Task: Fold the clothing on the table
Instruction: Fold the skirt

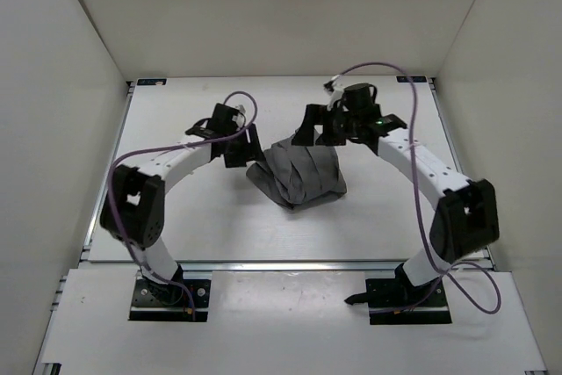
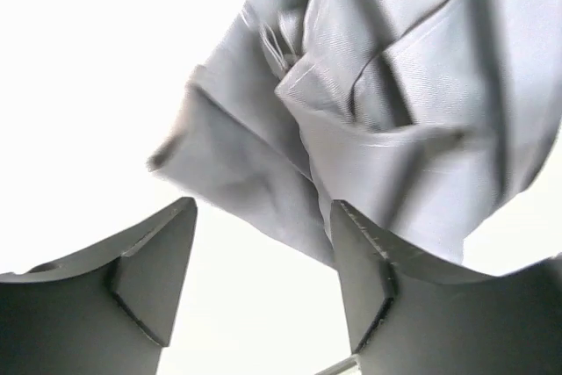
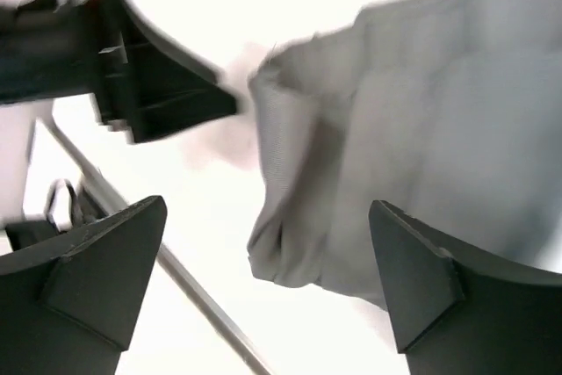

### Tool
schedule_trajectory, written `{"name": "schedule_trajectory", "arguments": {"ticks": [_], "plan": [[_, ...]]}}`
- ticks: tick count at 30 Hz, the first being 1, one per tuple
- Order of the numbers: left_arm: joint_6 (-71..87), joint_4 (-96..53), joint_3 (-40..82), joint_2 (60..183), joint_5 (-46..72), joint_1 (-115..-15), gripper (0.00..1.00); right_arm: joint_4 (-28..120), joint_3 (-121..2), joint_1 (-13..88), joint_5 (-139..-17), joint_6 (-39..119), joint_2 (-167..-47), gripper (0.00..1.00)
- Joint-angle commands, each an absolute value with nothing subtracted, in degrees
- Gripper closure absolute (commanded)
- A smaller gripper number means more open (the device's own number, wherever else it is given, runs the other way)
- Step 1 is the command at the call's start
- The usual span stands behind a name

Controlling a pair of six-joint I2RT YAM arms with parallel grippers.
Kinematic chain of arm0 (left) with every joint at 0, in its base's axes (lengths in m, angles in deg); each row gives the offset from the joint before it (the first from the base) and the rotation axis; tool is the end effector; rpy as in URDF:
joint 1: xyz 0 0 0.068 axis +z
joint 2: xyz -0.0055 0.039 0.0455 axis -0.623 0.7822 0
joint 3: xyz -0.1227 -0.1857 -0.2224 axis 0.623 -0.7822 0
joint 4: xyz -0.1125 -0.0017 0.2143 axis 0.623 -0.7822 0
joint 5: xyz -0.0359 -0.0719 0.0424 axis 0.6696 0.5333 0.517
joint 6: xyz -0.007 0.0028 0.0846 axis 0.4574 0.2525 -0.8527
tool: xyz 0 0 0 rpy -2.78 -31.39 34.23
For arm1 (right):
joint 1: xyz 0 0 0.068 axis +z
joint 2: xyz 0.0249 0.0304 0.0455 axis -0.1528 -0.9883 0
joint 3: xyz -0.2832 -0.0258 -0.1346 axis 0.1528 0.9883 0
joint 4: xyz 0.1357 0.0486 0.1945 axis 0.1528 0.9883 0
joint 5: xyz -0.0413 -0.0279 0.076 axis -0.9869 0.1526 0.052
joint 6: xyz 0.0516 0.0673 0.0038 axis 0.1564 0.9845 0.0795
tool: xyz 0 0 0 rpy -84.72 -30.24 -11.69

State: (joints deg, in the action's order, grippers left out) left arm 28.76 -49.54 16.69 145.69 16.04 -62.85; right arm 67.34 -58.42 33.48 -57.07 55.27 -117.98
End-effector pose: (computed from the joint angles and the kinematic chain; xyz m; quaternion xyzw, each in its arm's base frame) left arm 0.3325 -0.1659 0.2268 -0.0409 0.9549 -0.2139 0.2020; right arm 0.3210 0.1866 0.3201 -0.1249 0.8755 0.3663 0.2893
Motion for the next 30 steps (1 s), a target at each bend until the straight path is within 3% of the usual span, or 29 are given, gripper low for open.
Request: {"name": "schedule_trajectory", "arguments": {"ticks": [1,2,3,5,6,7,8,10,12,20,26,30], "plan": [[25.23,-52.72,15.2,136.01,13.54,-59.2,0.24,65.12,-57.8,29.45,-60.12,57.07,-109.77,0.05],[24.71,-52.46,14.49,133.81,14.24,-59.19,0.24,64.68,-55.35,28.23,-61.17,56.55,-108.45,0.18],[24.79,-52.11,13.88,132.57,14.59,-59.28,0.26,64.59,-52.89,26.73,-62.31,56.28,-107.83,0.24],[24.79,-50.53,13.52,130.19,14.69,-61.37,0.46,65.2,-50.23,24.54,-62.06,56.37,-107.73,0.59],[24.88,-50.44,13.96,129.92,14.6,-62.0,0.49,65.9,-48.84,23.56,-61.45,56.11,-107.73,0.65],[25.05,-48.87,14.13,129.48,15.73,-63.13,0.56,65.99,-48.3,23.03,-61.27,56.28,-108.17,0.78],[25.31,-47.03,13.53,129.65,16.7,-64.71,0.69,66.52,-47.6,22.94,-61.44,55.67,-108.87,0.91],[26.63,-43.51,12.56,129.83,18.8,-66.82,0.88,67.05,-46.46,22.76,-62.84,54.61,-109.57,1.0],[27.51,-39.82,12.73,131.23,19.52,-68.94,1.0,66.35,-46.1,23.9,-62.93,53.82,-110.45,1.0],[29.09,-33.66,17.3,142.3,21.72,-74.47,1.0,61.07,-46.27,25.74,-59.07,54.78,-116.95,1.0],[26.64,-37.95,16.16,146.53,6.8,-75.98,1.0,62.65,-50.05,25.67,-59.42,53.03,-123.63,0.99],[26.29,-40.16,13.7,144.35,5.11,-72.56,1.0,62.39,-50.75,24.96,-59.33,51.89,-125.66,1.0]]}}
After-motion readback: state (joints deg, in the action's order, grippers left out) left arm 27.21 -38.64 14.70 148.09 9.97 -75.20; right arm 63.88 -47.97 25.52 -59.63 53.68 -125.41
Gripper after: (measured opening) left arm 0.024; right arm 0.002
